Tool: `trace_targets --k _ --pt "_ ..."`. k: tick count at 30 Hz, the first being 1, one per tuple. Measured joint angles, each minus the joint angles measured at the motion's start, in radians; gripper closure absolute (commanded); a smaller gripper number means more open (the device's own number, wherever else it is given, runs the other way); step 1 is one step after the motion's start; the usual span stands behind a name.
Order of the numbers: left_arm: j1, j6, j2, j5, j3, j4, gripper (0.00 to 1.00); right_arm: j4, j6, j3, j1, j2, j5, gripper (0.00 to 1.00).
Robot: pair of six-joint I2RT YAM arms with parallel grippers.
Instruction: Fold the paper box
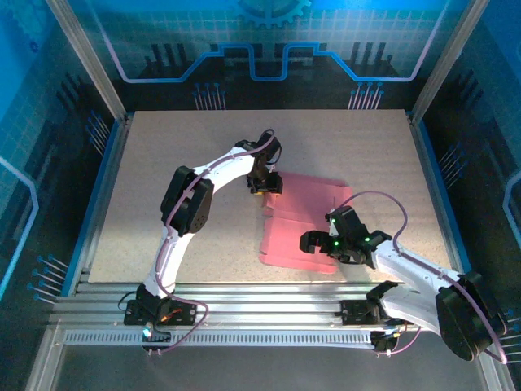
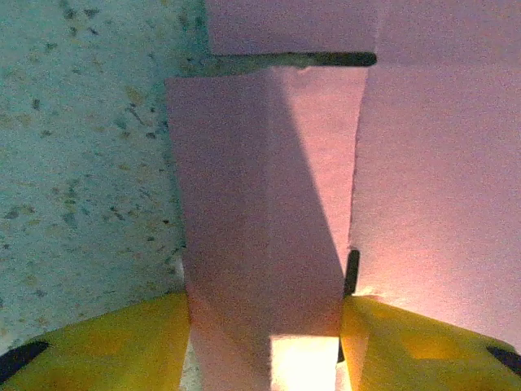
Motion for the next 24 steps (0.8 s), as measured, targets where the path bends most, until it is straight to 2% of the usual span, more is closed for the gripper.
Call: trace_targets --k 14,24 --pt "0.023 -0.026 0.000 0.106 -0.023 0.044 0.75 0.010 0.000 -0.001 0.000 0.003 -0.002 0.00" --pt "0.040 -0.034 -0.010 0.157 -0.071 0.090 0.83 0.016 0.000 -0.002 0.000 0.003 -0.004 0.00"
